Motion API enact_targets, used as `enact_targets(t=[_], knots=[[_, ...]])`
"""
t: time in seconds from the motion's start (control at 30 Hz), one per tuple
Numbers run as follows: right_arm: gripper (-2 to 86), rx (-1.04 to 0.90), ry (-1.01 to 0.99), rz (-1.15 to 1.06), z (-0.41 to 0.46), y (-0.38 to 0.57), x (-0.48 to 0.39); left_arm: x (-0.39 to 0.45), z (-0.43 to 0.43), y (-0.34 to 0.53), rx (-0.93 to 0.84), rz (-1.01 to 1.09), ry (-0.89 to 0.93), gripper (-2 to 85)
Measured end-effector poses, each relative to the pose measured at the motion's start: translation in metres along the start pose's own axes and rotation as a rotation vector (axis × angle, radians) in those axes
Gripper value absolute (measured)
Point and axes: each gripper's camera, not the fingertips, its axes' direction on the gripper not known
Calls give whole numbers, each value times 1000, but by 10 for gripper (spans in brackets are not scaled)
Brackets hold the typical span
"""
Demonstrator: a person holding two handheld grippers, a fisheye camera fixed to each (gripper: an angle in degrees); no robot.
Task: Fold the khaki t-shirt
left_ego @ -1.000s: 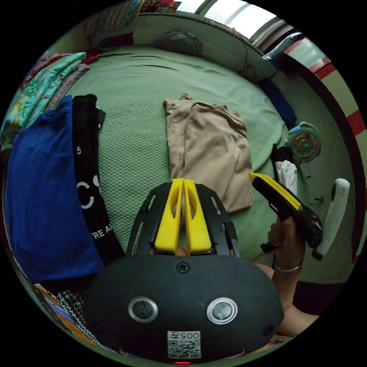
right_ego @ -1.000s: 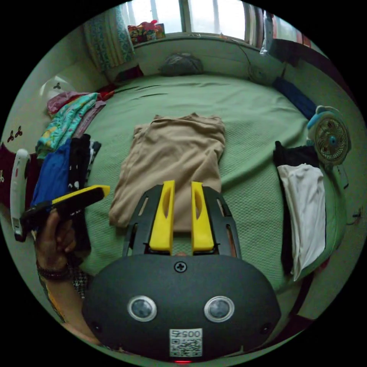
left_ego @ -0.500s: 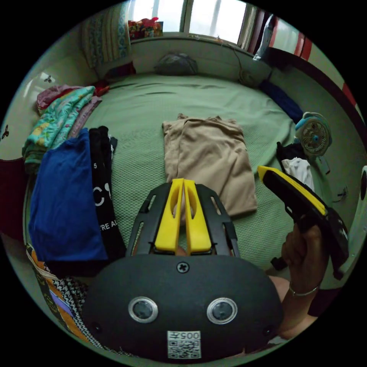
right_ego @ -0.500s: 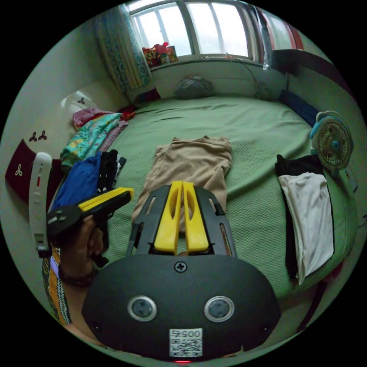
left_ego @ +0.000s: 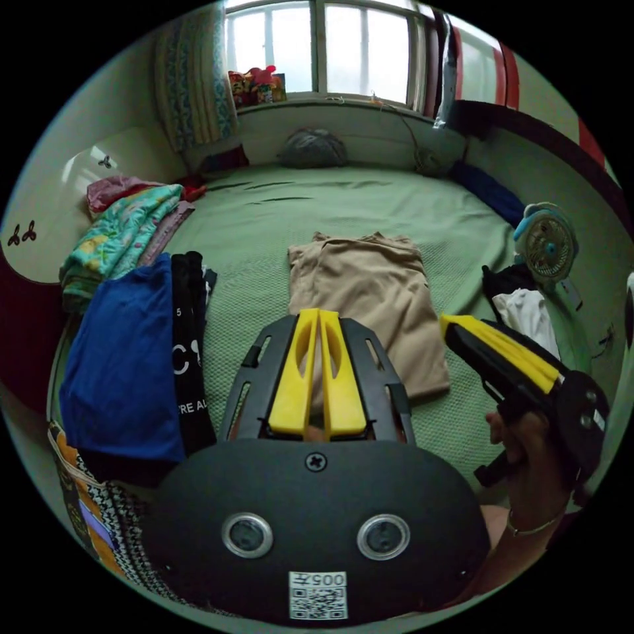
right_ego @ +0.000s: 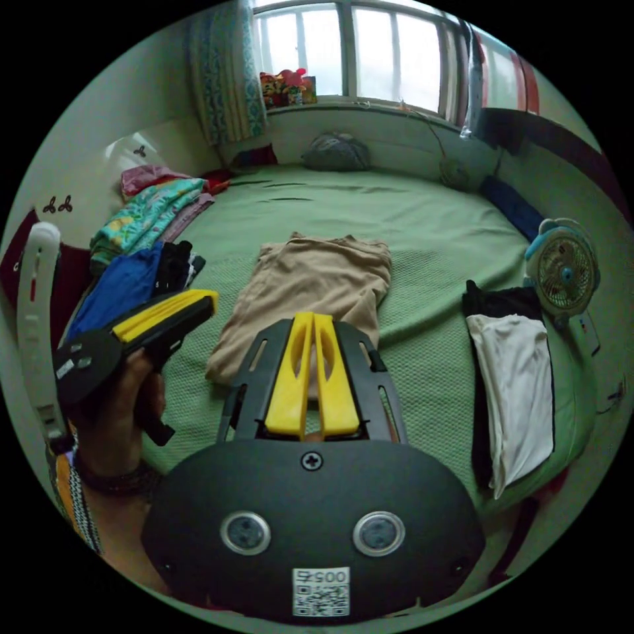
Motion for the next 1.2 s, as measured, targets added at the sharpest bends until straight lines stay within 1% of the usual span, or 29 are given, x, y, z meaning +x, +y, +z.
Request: enact_targets(t=[0.07,0.13,0.3,0.43,0.7,0.97,1.2], knots=[[-12,13,-4,-10,-1,3,-5,-5,-4,4,21,-6,32,-2],[-12,11,-20,-18,-1,6,-11,-10,-7,7,10,-26,24,-2],[-11,-19,-67,-49,6,12,-25,-17,-18,13,-17,-3,-83,-2],[-11,-18,-48,-110,10,16,-45,-26,-24,18,-21,-8,-101,-2],[-11,-17,-76,-148,22,22,-73,-71,-33,28,-53,-136,-91,-1],[-12,-58,-120,-201,40,21,-97,-94,-35,32,-57,-134,-65,-1],[-11,-75,-224,-198,55,16,-110,-114,-31,32,-58,-145,-49,-1]])
